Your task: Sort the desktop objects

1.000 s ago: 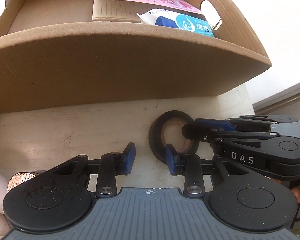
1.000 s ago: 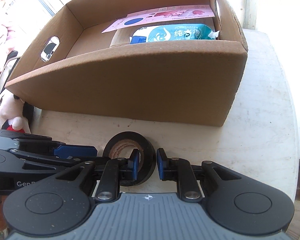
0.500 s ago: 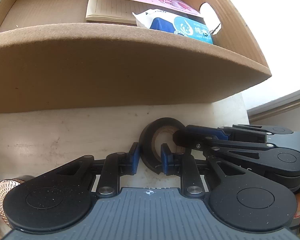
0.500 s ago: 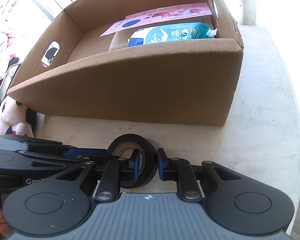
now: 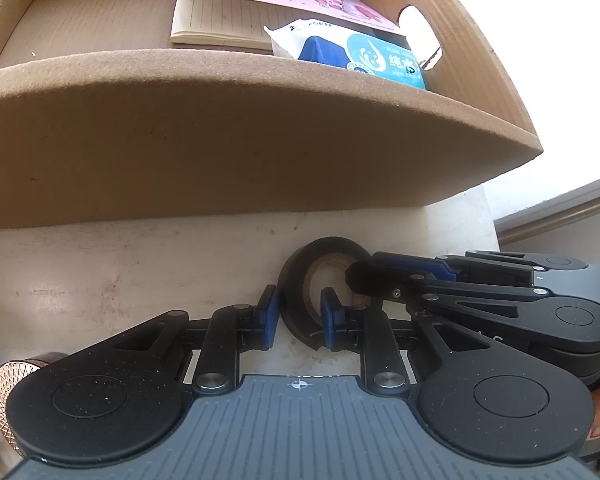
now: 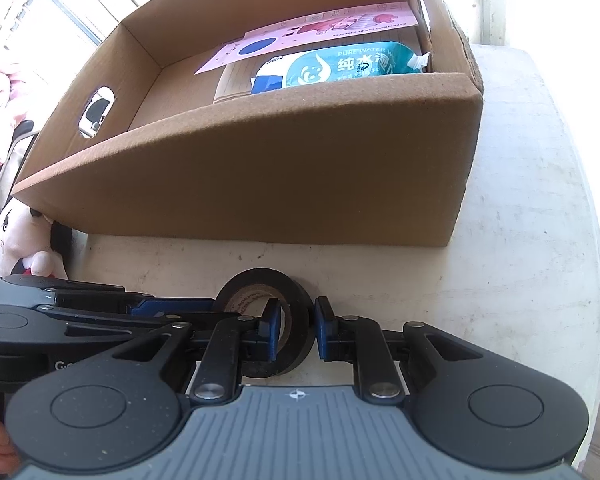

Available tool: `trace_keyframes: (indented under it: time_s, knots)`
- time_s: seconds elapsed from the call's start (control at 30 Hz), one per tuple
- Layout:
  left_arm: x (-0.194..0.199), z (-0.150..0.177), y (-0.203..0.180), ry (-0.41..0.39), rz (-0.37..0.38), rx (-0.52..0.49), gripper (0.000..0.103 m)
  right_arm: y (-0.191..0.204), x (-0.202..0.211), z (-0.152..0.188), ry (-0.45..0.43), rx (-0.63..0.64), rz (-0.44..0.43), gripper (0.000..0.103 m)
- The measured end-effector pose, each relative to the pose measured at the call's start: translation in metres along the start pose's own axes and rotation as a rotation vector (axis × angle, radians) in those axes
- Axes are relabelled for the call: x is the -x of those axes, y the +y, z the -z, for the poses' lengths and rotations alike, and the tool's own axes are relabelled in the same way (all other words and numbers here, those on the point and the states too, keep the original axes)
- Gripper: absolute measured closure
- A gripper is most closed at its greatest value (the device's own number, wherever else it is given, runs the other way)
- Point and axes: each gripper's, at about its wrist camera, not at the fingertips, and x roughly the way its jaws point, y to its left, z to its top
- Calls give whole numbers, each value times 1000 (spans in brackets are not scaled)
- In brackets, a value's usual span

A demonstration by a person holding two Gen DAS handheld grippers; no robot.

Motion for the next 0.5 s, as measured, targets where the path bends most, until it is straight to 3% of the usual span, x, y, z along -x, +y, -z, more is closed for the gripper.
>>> trace_keyframes:
  time_s: [0.27,0.5]
  knots:
    - [7,4,-6,-3,-3,-4,82,7,14,3,-11,-2,1,83]
    - [32,-5,-15,-43,4,-18,82,29,56,-3,-75,15,-22,82]
